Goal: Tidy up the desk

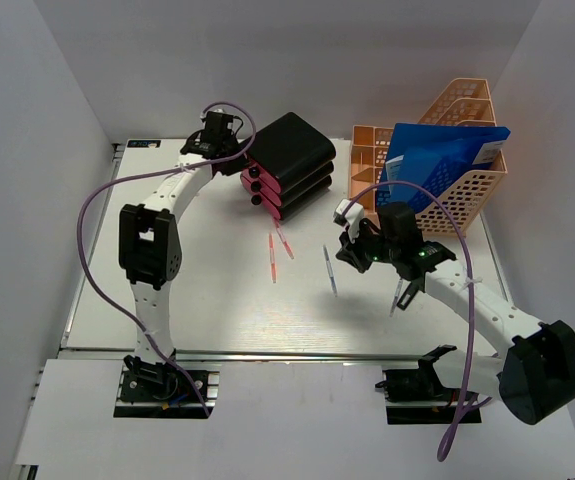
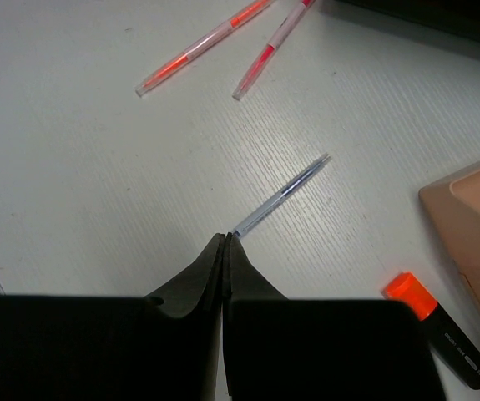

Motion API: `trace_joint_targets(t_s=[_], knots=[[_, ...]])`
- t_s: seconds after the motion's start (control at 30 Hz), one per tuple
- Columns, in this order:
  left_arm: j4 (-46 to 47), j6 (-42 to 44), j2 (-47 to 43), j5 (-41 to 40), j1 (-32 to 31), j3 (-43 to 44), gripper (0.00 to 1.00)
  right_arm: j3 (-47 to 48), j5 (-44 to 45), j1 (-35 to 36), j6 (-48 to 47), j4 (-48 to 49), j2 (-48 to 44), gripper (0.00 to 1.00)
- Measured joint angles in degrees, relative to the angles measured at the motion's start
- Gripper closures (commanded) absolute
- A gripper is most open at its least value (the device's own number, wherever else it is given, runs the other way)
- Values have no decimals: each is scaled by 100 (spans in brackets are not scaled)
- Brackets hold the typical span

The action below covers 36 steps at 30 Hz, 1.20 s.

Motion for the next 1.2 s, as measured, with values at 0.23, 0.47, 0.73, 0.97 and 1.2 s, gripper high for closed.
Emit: trace_joint_targets(t_s=[0.23, 0.47, 0.73, 0.97, 1.2], knots=[[-197, -2, 63, -31, -33, 177, 76, -7, 52, -4, -55, 0, 0, 100], [-55, 11, -142, -109, -44, -254, 77, -9, 57, -39, -66, 0, 0, 100], [219, 188, -1102, -179, 42, -1690, 48, -9, 52, -70, -76, -2, 24, 100], [949, 87, -1447, 442, 87, -2345, 39, -9, 55, -83, -81, -2, 66, 100], [1611, -105, -1392, 1172, 157, -2719, 43, -9, 55, -136, -96, -2, 81, 100]])
